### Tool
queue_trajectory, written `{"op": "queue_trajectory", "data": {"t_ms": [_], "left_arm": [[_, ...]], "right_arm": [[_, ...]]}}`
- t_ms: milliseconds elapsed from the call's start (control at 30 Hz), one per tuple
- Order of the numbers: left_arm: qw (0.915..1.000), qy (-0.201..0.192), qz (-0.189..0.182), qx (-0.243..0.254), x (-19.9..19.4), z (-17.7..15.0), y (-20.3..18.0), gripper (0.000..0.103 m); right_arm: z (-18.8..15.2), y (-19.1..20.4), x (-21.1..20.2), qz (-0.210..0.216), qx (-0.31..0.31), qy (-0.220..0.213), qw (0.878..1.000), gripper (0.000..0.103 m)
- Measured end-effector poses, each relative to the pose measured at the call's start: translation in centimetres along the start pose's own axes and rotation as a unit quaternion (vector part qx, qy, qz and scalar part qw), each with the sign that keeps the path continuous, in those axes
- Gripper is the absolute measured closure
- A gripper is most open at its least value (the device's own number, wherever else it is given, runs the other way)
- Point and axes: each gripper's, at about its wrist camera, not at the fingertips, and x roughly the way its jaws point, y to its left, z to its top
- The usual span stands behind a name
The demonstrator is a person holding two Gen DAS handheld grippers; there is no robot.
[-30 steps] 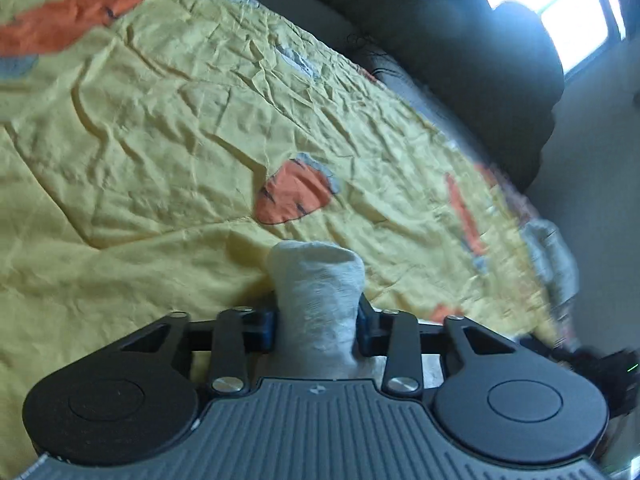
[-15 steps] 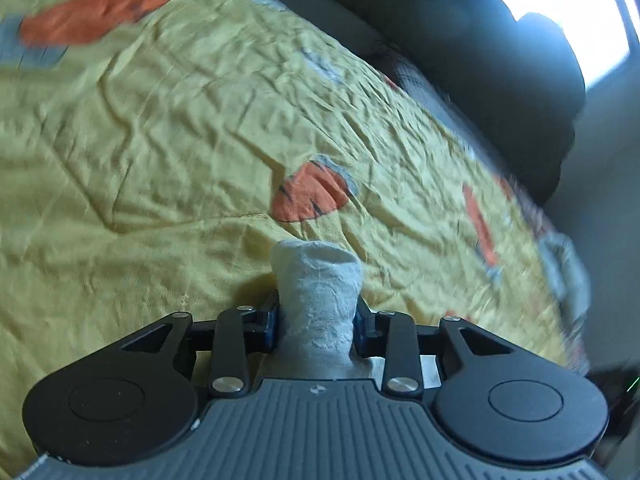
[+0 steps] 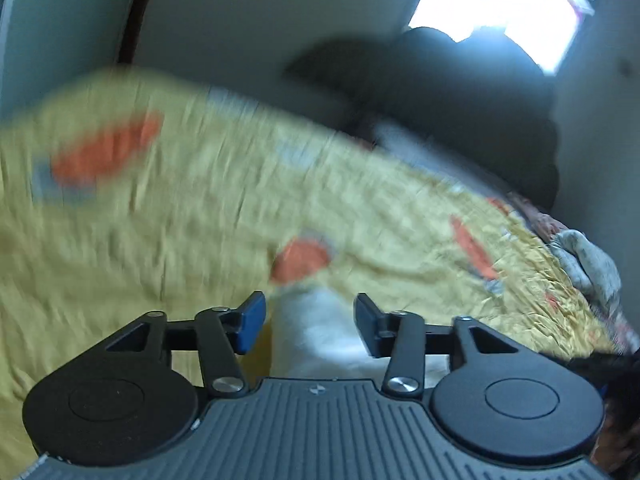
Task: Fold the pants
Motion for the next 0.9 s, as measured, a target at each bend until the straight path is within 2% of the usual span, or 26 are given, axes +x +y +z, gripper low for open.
{"op": "queue_trajectory", "data": {"t_ms": [67, 100, 133, 200, 267, 300, 433, 567, 633, 700, 767, 833, 900], "left_arm": [[0.9979, -0.021, 0.001, 0.061, -1.2, -0.4, -3.0, 0.028], [0.9952, -0.014, 0.001, 0.097, -1.1, -1.0, -4.7, 0.027], [0.9915, -0.002, 0.0, 0.13, -0.6, -1.8, -6.1, 0.027], [0.9845, 0.031, 0.007, 0.172, 0.9, -3.9, -8.3, 0.028], [0.9817, 0.077, 0.029, 0.172, 2.6, -5.7, -8.7, 0.031], [0.9815, 0.087, 0.04, 0.166, 3.1, -6.3, -8.5, 0.031], [0.9828, 0.078, 0.05, 0.16, 3.7, -7.7, -8.0, 0.03], [0.9818, 0.07, 0.059, 0.166, 4.2, -8.1, -8.0, 0.03], [0.9812, 0.074, 0.062, 0.167, 4.0, -8.0, -8.1, 0.029], [0.982, 0.077, 0.067, 0.159, 3.1, -7.7, -8.2, 0.03], [0.9817, 0.079, 0.072, 0.157, 1.8, -7.6, -8.2, 0.03], [0.9799, 0.079, 0.074, 0.168, 0.5, -7.8, -8.2, 0.029], [0.9784, 0.078, 0.075, 0.176, -0.4, -8.1, -8.2, 0.028]], "right_arm": [[-0.7, 3.1, 0.1, 0.03, -0.038, 0.004, 0.999, 0.067], [-1.1, 4.6, 1.0, 0.034, -0.055, 0.02, 0.998, 0.056], [-1.7, 5.7, 2.0, 0.028, -0.078, 0.031, 0.996, 0.052], [-3.1, 6.9, 3.9, -0.009, -0.113, 0.054, 0.992, 0.052], [-4.3, 6.7, 5.1, -0.053, -0.126, 0.072, 0.988, 0.052], [-4.8, 6.3, 5.4, -0.063, -0.128, 0.076, 0.987, 0.052], [-5.7, 3.8, 5.1, -0.035, -0.102, 0.066, 0.992, 0.056], [-5.2, 1.5, 4.4, -0.006, -0.054, 0.068, 0.996, 0.07], [-5.0, 1.7, 3.5, -0.013, -0.024, 0.069, 0.997, 0.071], [-5.4, 3.6, 1.7, -0.038, -0.031, 0.053, 0.997, 0.068], [-6.6, 5.5, 0.1, -0.034, -0.068, 0.044, 0.996, 0.061], [-7.8, 6.3, -0.7, -0.023, -0.082, 0.056, 0.995, 0.051], [-8.9, 6.3, -0.8, -0.033, -0.09, 0.072, 0.993, 0.049]]}}
